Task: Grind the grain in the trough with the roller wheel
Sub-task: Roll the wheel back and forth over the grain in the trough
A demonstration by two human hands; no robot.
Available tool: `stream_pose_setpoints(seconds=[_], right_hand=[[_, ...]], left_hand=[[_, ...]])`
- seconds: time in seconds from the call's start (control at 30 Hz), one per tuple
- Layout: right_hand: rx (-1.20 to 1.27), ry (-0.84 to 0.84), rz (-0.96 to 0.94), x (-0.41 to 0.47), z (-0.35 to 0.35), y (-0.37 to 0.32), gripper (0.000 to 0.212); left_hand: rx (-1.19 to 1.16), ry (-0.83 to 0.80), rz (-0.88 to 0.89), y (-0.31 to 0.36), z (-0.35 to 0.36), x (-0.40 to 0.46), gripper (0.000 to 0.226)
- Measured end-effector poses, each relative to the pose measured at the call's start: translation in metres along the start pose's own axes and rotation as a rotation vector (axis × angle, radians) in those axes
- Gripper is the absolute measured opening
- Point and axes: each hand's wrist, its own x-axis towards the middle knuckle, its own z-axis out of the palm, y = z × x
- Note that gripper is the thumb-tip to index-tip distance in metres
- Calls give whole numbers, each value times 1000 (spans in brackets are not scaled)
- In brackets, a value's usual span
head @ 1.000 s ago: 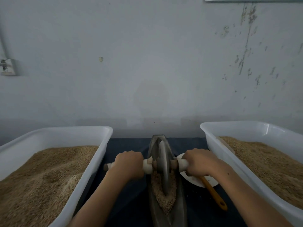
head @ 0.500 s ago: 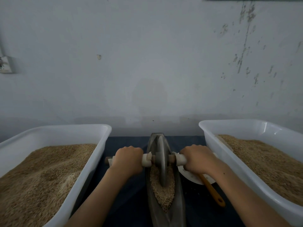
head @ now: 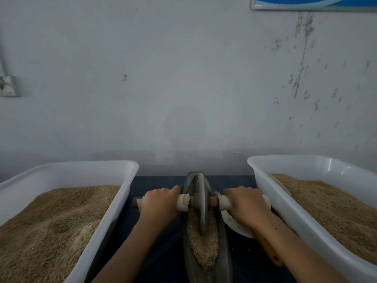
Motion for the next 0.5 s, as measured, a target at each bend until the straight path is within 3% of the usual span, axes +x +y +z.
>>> stream_pose_setpoints(seconds=[0.1,0.23,0.5], right_hand=[[-6,74,-12,1,4,0,7],[0,34,-16,-2,1,1,7],[24,-325,-10,-2,-21,3,35]], left_hand=[[-33,31,-9,-1,3,0,20],[-18,4,18,-2,1,0,22],[-2,-289,109,-8,-12,6,27]])
